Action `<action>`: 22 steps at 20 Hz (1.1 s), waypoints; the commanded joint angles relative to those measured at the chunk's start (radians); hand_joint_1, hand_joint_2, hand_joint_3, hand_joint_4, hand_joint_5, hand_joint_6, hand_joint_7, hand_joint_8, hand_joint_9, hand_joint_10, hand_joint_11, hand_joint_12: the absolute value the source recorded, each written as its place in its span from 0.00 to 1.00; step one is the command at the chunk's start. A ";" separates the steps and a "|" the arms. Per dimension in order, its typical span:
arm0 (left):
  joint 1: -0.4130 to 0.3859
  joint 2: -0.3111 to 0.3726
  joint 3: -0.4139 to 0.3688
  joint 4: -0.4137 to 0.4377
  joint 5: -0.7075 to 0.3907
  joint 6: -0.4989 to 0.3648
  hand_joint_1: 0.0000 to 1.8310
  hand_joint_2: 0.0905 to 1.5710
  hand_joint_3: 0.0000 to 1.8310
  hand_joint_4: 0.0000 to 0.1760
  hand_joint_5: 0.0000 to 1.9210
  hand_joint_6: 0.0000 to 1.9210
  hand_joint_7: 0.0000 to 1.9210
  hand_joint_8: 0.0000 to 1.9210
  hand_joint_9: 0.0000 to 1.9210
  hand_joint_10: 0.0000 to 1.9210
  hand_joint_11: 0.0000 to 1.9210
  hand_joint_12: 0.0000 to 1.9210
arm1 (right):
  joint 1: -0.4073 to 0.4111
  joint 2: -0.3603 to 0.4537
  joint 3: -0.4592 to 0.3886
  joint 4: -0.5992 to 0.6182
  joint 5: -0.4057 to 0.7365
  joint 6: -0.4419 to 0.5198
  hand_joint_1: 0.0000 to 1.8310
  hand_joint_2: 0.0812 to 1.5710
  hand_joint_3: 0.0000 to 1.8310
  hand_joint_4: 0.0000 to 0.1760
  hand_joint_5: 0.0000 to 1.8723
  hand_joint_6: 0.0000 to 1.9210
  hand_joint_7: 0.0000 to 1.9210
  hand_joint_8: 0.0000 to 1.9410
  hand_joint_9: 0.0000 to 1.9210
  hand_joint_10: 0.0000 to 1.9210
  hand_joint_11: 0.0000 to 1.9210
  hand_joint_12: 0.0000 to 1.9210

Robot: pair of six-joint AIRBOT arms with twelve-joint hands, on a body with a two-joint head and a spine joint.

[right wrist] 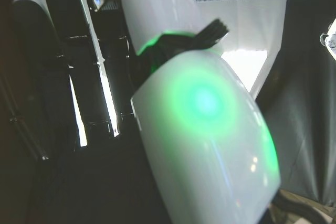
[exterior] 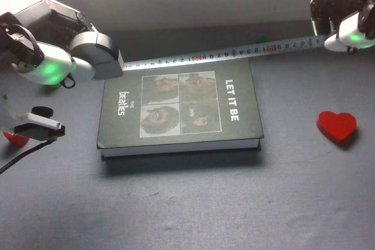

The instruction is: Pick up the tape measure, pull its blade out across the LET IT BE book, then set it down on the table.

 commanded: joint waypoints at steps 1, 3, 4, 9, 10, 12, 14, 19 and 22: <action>-0.009 0.009 0.007 0.044 -0.052 -0.006 0.75 0.72 0.00 0.00 0.42 0.57 0.50 0.55 0.44 0.71 0.38 0.66 | 0.006 0.011 -0.003 -0.054 -0.005 -0.002 0.36 0.73 0.00 0.00 0.36 0.10 0.40 0.02 0.36 0.04 0.23 0.51; -0.009 0.009 0.007 0.044 -0.052 -0.006 0.75 0.72 0.00 0.00 0.41 0.56 0.50 0.55 0.43 0.71 0.38 0.66 | 0.003 0.010 -0.008 -0.054 -0.007 -0.001 0.19 0.69 0.00 0.01 0.20 0.00 0.17 0.00 0.16 0.00 0.05 0.43; -0.009 0.009 0.007 0.044 -0.052 -0.006 0.75 0.72 0.00 0.00 0.41 0.56 0.50 0.55 0.43 0.71 0.38 0.67 | 0.002 0.009 -0.011 -0.054 -0.007 -0.001 0.13 0.67 0.00 0.33 0.11 0.00 0.08 0.00 0.08 0.00 0.01 0.33; 0.005 0.010 0.019 0.039 -0.026 -0.006 0.75 0.71 0.00 0.00 0.43 0.54 0.50 0.55 0.44 0.70 0.39 0.67 | -0.022 0.025 -0.063 -0.054 -0.033 -0.006 0.07 0.62 0.00 0.83 0.03 0.00 0.01 0.00 0.00 0.00 0.00 0.13; 0.013 0.012 0.026 0.036 -0.005 -0.006 0.75 0.71 0.00 0.00 0.43 0.54 0.50 0.55 0.44 0.70 0.39 0.67 | -0.025 0.032 -0.077 -0.055 -0.037 -0.007 0.06 0.62 0.00 0.83 0.03 0.00 0.01 0.00 0.00 0.00 0.00 0.13; 0.027 0.017 0.046 0.048 0.051 -0.006 0.75 0.71 0.00 0.00 0.44 0.54 0.51 0.54 0.45 0.70 0.40 0.67 | -0.024 0.046 -0.108 -0.062 -0.031 -0.010 0.03 0.63 0.00 0.83 0.02 0.00 0.01 0.00 0.00 0.00 0.00 0.11; 0.050 0.018 0.071 0.119 0.088 -0.060 0.75 0.71 0.00 0.00 0.43 0.55 0.51 0.54 0.45 0.69 0.39 0.67 | -0.008 0.060 -0.150 -0.111 0.011 0.019 0.01 0.64 0.00 0.83 0.01 0.00 0.00 0.00 0.00 0.00 0.00 0.10; 0.122 0.013 0.150 0.344 0.164 -0.300 0.75 0.71 0.00 0.00 0.42 0.56 0.50 0.55 0.44 0.70 0.39 0.65 | -0.001 0.110 -0.329 -0.441 0.193 0.265 0.01 0.63 0.00 0.83 0.01 0.00 0.00 0.00 0.00 0.00 0.00 0.09; 0.148 0.001 0.183 0.374 0.181 -0.340 0.75 0.71 0.00 0.00 0.42 0.56 0.51 0.55 0.43 0.71 0.37 0.67 | -0.027 0.132 -0.409 -0.532 0.302 0.347 0.01 0.63 0.00 0.83 0.00 0.00 0.00 0.00 0.00 0.00 0.00 0.09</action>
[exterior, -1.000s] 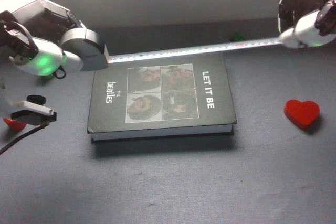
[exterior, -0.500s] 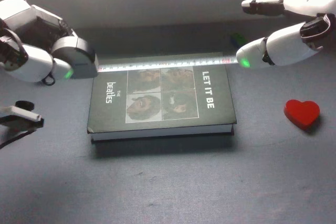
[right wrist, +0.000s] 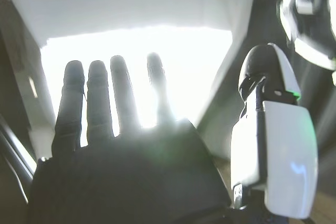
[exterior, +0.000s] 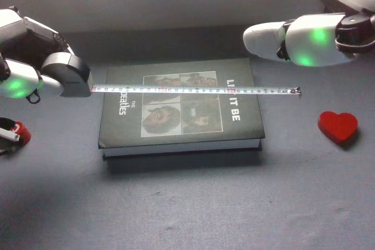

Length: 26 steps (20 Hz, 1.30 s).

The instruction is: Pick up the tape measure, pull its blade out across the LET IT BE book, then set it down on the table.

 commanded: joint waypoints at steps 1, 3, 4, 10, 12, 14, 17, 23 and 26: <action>-0.005 -0.008 0.012 0.023 -0.055 -0.013 0.75 0.71 0.00 0.00 0.42 0.56 0.51 0.55 0.43 0.71 0.37 0.67 | -0.011 0.013 -0.017 -0.077 0.059 0.033 0.01 0.63 0.00 0.81 0.00 0.00 0.00 0.00 0.00 0.00 0.00 0.09; -0.001 -0.020 0.033 0.025 -0.047 -0.013 0.75 0.71 0.00 0.00 0.43 0.55 0.51 0.55 0.44 0.70 0.38 0.67 | -0.042 0.016 -0.026 -0.162 0.055 0.130 0.01 0.63 0.00 0.80 0.00 0.00 0.00 0.00 0.00 0.00 0.00 0.12; 0.007 -0.028 0.048 0.039 -0.040 -0.024 0.75 0.71 0.00 0.00 0.43 0.54 0.51 0.53 0.44 0.70 0.38 0.66 | -0.050 0.018 -0.022 -0.185 0.042 0.173 0.02 0.63 0.00 0.80 0.00 0.00 0.00 0.00 0.00 0.00 0.00 0.13; 0.056 -0.072 0.112 0.107 -0.092 -0.105 0.75 0.72 0.00 0.00 0.41 0.57 0.50 0.55 0.44 0.70 0.38 0.67 | -0.107 0.006 -0.021 -0.183 0.020 0.188 0.04 0.63 0.00 0.80 0.00 0.00 0.01 0.00 0.00 0.00 0.00 0.14; 0.062 -0.083 0.126 0.097 -0.112 -0.106 0.75 0.71 0.00 0.00 0.42 0.55 0.50 0.56 0.44 0.70 0.40 0.66 | -0.121 -0.004 -0.021 -0.185 0.032 0.191 0.04 0.63 0.00 0.80 0.00 0.00 0.01 0.00 0.00 0.00 0.00 0.14; 0.074 -0.090 0.132 0.074 -0.139 -0.103 0.75 0.71 0.00 0.00 0.43 0.55 0.50 0.55 0.43 0.70 0.39 0.66 | -0.133 -0.011 -0.022 -0.199 0.029 0.191 0.04 0.63 0.00 0.80 0.00 0.00 0.01 0.00 0.00 0.00 0.00 0.14; 0.094 -0.094 0.135 0.053 -0.155 -0.101 0.75 0.72 0.00 0.00 0.41 0.56 0.50 0.57 0.42 0.71 0.37 0.67 | -0.149 -0.017 -0.023 -0.219 0.018 0.178 0.04 0.65 0.00 0.79 0.00 0.00 0.01 0.00 0.00 0.00 0.00 0.12; 0.132 -0.097 0.166 0.130 -0.150 -0.201 0.75 0.72 0.00 0.00 0.42 0.55 0.50 0.56 0.42 0.71 0.36 0.67 | -0.153 -0.016 -0.024 -0.222 0.012 0.170 0.04 0.66 0.00 0.77 0.00 0.00 0.01 0.00 0.00 0.00 0.00 0.14; 0.142 -0.101 0.184 0.147 -0.150 -0.218 0.75 0.72 0.00 0.00 0.42 0.55 0.50 0.56 0.42 0.71 0.36 0.67 | -0.154 -0.016 -0.024 -0.222 0.009 0.170 0.04 0.66 0.00 0.77 0.00 0.00 0.01 0.00 0.00 0.00 0.00 0.16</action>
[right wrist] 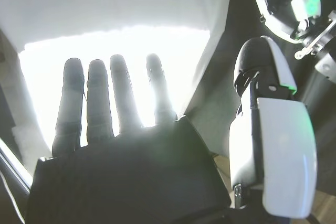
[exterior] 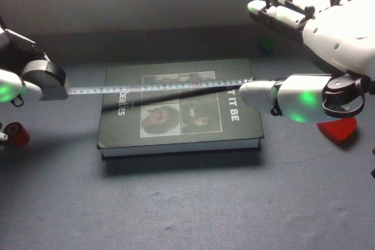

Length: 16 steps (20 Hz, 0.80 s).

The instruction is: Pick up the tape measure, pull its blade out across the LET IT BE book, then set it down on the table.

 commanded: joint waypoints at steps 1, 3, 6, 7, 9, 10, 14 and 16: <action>0.001 -0.001 0.009 0.026 -0.085 -0.016 0.75 0.72 0.00 0.00 0.41 0.56 0.50 0.57 0.42 0.71 0.36 0.67 | 0.005 0.003 -0.004 -0.074 0.034 0.002 0.04 0.67 0.00 0.77 0.00 0.00 0.01 0.00 0.00 0.00 0.00 0.16; 0.011 -0.003 0.016 0.035 -0.085 -0.026 0.75 0.72 0.00 0.00 0.41 0.56 0.50 0.57 0.43 0.71 0.36 0.67 | 0.004 0.003 -0.004 -0.074 0.034 0.002 0.04 0.67 0.00 0.77 0.00 0.00 0.01 0.00 0.00 0.00 0.00 0.17; 0.032 -0.003 0.020 0.037 -0.085 -0.027 0.75 0.72 0.00 0.00 0.41 0.57 0.50 0.57 0.42 0.72 0.36 0.67 | -0.001 0.003 -0.004 -0.074 0.031 0.002 0.04 0.68 0.00 0.77 0.00 0.00 0.02 0.00 0.01 0.00 0.00 0.18; 0.036 -0.002 0.019 0.037 -0.085 -0.029 0.75 0.72 0.00 0.00 0.42 0.56 0.50 0.56 0.42 0.71 0.36 0.67 | 0.000 0.003 -0.004 -0.074 0.031 0.002 0.04 0.68 0.01 0.76 0.00 0.00 0.02 0.00 0.01 0.00 0.00 0.18; 0.040 -0.002 0.015 0.042 -0.086 -0.030 0.75 0.72 0.00 0.00 0.42 0.56 0.50 0.56 0.43 0.71 0.37 0.67 | -0.001 0.003 -0.004 -0.074 0.029 0.002 0.03 0.69 0.00 0.76 0.00 0.00 0.02 0.00 0.01 0.00 0.00 0.19; 0.042 -0.002 0.013 0.044 -0.086 -0.030 0.75 0.72 0.00 0.00 0.42 0.56 0.50 0.56 0.43 0.71 0.37 0.67 | -0.001 0.003 -0.005 -0.074 0.027 0.002 0.03 0.69 0.00 0.76 0.00 0.00 0.02 0.00 0.01 0.00 0.00 0.19; 0.057 -0.002 0.003 0.047 -0.098 -0.030 0.75 0.72 0.00 0.00 0.42 0.56 0.50 0.56 0.42 0.71 0.36 0.67 | -0.001 0.003 -0.005 -0.074 0.024 0.002 0.03 0.69 0.00 0.75 0.00 0.00 0.02 0.00 0.01 0.00 0.00 0.19; 0.063 -0.002 0.000 0.052 -0.102 -0.030 0.75 0.72 0.00 0.00 0.42 0.56 0.50 0.56 0.42 0.71 0.37 0.67 | -0.001 0.004 -0.005 -0.074 0.024 0.002 0.03 0.69 0.00 0.74 0.00 0.00 0.02 0.00 0.01 0.00 0.00 0.19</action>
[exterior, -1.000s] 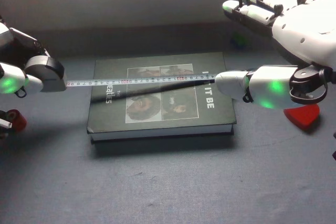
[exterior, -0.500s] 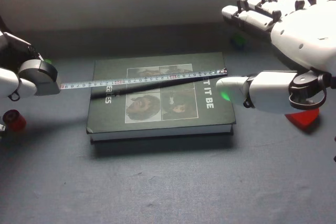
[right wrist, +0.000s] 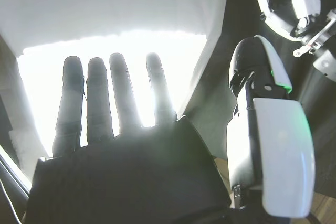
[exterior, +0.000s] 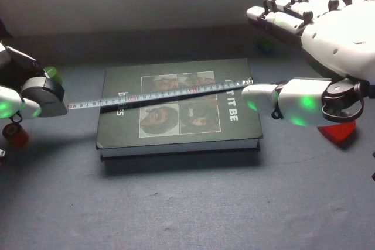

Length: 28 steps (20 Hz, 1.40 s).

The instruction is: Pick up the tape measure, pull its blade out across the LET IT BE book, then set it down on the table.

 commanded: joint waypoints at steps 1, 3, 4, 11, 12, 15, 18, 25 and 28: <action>-0.001 0.004 0.005 0.015 -0.107 0.005 0.75 0.72 0.00 0.00 0.42 0.56 0.50 0.56 0.42 0.71 0.37 0.67 | 0.008 0.004 -0.004 -0.074 0.034 0.005 0.03 0.69 0.00 0.74 0.00 0.00 0.02 0.00 0.01 0.00 0.00 0.18; 0.002 0.004 0.002 0.015 -0.109 0.005 0.75 0.72 0.00 0.00 0.41 0.56 0.50 0.57 0.42 0.71 0.37 0.67 | 0.009 0.004 -0.004 -0.074 0.034 0.005 0.03 0.69 0.00 0.74 0.00 0.00 0.02 0.00 0.01 0.00 0.00 0.20; 0.002 0.004 0.001 0.015 -0.109 0.005 0.75 0.72 0.00 0.00 0.41 0.56 0.50 0.57 0.42 0.71 0.37 0.67 | 0.009 0.004 -0.004 -0.074 0.034 0.005 0.03 0.69 0.00 0.74 0.00 0.00 0.02 0.00 0.01 0.00 0.00 0.21; 0.000 0.004 0.000 0.014 -0.114 0.005 0.75 0.72 0.00 0.00 0.42 0.56 0.50 0.56 0.43 0.71 0.39 0.67 | 0.011 0.005 -0.006 -0.074 0.033 0.005 0.03 0.69 0.00 0.74 0.00 0.00 0.02 0.00 0.02 0.00 0.00 0.21; 0.000 0.004 0.000 0.014 -0.114 0.005 0.75 0.72 0.00 0.00 0.42 0.56 0.50 0.56 0.43 0.71 0.37 0.68 | 0.012 0.005 -0.006 -0.074 0.033 0.005 0.04 0.69 0.00 0.74 0.00 0.00 0.02 0.00 0.02 0.00 0.00 0.20; 0.000 0.004 0.000 0.013 -0.114 0.005 0.75 0.72 0.00 0.00 0.42 0.56 0.50 0.56 0.42 0.71 0.37 0.68 | 0.013 0.005 -0.006 -0.074 0.032 0.005 0.04 0.69 0.00 0.74 0.00 0.00 0.03 0.00 0.02 0.00 0.00 0.20; -0.009 0.004 -0.005 0.005 -0.112 0.005 0.75 0.72 0.00 0.00 0.42 0.56 0.50 0.56 0.42 0.71 0.37 0.68 | 0.012 0.005 -0.006 -0.077 0.031 0.005 0.04 0.69 0.00 0.74 0.00 0.00 0.03 0.00 0.02 0.00 0.00 0.19; -0.097 0.027 -0.079 -0.069 -0.130 0.058 0.75 0.72 0.00 0.00 0.42 0.56 0.51 0.55 0.42 0.71 0.37 0.70 | 0.012 0.005 -0.006 -0.080 0.031 0.005 0.04 0.69 0.00 0.74 0.02 0.00 0.04 0.00 0.02 0.00 0.00 0.22; -0.132 0.059 -0.140 -0.108 -0.130 0.113 0.75 0.71 0.00 0.00 0.45 0.55 0.51 0.54 0.43 0.70 0.37 0.69 | 0.012 0.005 -0.006 -0.080 0.029 0.005 0.04 0.69 0.00 0.74 0.02 0.00 0.04 0.00 0.02 0.00 0.00 0.23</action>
